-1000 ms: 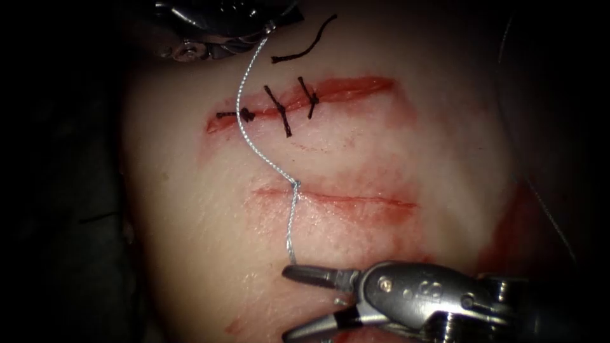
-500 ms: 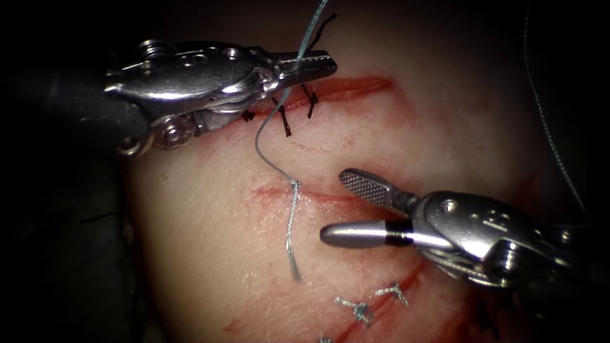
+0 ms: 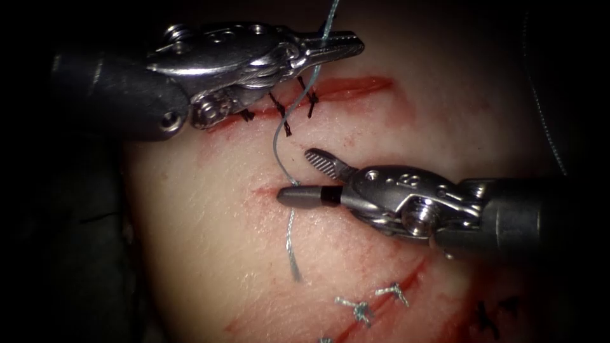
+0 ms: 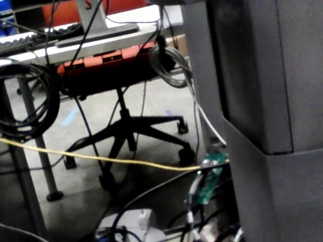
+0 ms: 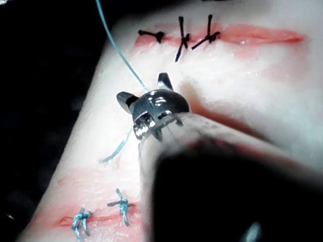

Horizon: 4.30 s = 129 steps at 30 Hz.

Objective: Wound Closure

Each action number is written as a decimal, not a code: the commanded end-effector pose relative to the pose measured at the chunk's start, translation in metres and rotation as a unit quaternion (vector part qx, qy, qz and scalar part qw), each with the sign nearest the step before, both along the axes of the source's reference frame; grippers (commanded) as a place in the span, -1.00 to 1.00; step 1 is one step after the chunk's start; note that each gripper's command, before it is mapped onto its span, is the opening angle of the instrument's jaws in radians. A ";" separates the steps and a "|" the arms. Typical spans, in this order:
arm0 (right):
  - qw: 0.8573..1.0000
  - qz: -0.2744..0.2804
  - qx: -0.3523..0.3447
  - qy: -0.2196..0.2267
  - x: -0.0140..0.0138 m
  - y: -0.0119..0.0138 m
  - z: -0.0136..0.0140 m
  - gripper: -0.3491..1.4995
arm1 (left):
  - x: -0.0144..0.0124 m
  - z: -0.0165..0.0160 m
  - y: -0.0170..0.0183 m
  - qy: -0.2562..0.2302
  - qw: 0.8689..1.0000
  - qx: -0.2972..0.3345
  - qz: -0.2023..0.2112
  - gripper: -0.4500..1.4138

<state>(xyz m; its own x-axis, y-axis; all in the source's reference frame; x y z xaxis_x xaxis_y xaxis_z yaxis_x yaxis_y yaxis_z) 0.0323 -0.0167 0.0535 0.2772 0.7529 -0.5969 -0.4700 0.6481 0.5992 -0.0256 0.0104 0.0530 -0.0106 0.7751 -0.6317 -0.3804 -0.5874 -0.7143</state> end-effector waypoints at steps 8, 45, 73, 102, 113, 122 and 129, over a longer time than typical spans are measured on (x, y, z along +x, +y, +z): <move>0.999 -0.030 -0.005 0.015 0.0029 -0.0003 0.0010 0.65 | -0.0006 -0.0001 -0.0001 -0.015 1.000 0.012 -0.004 -1.00; 0.997 -0.064 -0.031 0.029 0.0063 0.0006 0.0029 0.33 | -0.0013 -0.0018 -0.0004 -0.029 0.999 0.015 -0.008 -1.00; 0.999 0.017 -0.048 0.010 0.0031 0.0034 0.0020 -1.00 | 0.0026 -0.0014 0.0005 -0.007 0.999 0.011 -0.036 -1.00; 0.985 0.109 -0.080 0.103 -0.0060 0.0058 -0.0071 0.78 | 0.0105 0.0103 -0.0070 0.189 0.958 0.161 0.142 0.75; 0.985 0.110 -0.084 0.106 -0.0065 0.0056 -0.0071 0.80 | 0.0169 0.0062 -0.0075 0.340 0.912 0.132 0.189 0.98; 0.985 0.115 -0.077 0.107 -0.0059 0.0050 -0.0077 0.82 | 0.0223 0.0026 -0.0043 0.497 0.856 0.087 0.115 0.98; 0.984 0.120 -0.067 0.110 -0.0057 0.0044 -0.0081 0.83 | 0.0187 0.0015 -0.0023 0.400 0.901 -0.039 0.165 0.64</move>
<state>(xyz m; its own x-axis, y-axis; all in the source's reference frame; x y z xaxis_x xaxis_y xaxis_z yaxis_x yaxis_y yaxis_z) 0.0257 -0.0124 0.0453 -0.0475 0.6958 -0.7166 -0.4886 0.6096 0.6243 -0.0098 0.0071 0.0539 -0.7248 0.4753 -0.4988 -0.4102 -0.8794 -0.2418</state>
